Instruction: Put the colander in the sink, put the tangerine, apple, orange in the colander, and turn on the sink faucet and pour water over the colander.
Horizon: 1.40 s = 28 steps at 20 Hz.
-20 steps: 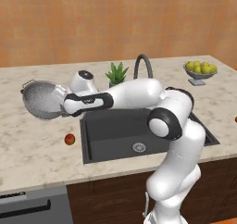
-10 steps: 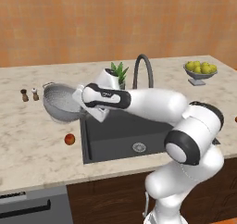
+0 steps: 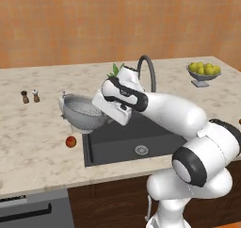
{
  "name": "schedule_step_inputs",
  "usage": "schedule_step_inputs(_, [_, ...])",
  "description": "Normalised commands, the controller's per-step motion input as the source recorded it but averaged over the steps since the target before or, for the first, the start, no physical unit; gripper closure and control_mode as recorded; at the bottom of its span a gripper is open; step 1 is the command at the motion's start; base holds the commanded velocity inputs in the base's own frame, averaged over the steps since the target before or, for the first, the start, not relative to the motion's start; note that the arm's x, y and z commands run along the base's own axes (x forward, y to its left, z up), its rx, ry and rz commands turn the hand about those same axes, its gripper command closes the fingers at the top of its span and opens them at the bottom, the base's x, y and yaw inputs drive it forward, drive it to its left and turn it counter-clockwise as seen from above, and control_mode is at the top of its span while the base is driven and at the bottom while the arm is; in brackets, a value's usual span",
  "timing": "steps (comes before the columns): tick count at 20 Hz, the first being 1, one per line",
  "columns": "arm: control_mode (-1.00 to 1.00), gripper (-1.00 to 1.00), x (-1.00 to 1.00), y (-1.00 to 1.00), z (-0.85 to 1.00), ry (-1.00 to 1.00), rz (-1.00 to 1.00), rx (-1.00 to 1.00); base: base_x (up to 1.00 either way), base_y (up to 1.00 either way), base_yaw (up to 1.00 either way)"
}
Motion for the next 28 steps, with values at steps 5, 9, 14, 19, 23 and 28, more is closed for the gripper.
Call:
schedule_step_inputs(5, [-1.00, 1.00, -0.41, -0.53, 0.02, 0.09, 0.00, -0.17, 0.00, 0.00, 0.00])
schedule_step_inputs(9, [-1.00, 1.00, -0.32, -0.64, 0.00, 0.02, 0.00, -0.21, 0.00, 0.00, 0.00])
schedule_step_inputs(14, [-1.00, 1.00, -0.24, -0.71, 0.00, -0.03, 0.00, -0.19, 0.00, 0.00, 0.00])
schedule_step_inputs(19, [-1.00, 1.00, -0.20, -0.71, -0.07, -0.05, 0.00, -0.11, 0.00, 0.00, 0.00])
schedule_step_inputs(23, [-1.00, 1.00, -0.24, -0.76, -0.10, -0.10, 0.00, -0.01, 0.00, 0.00, 0.00])
schedule_step_inputs(28, [-1.00, 1.00, -0.18, -0.72, -0.06, -0.10, 0.00, 0.00, 0.00, 0.00, 0.00])
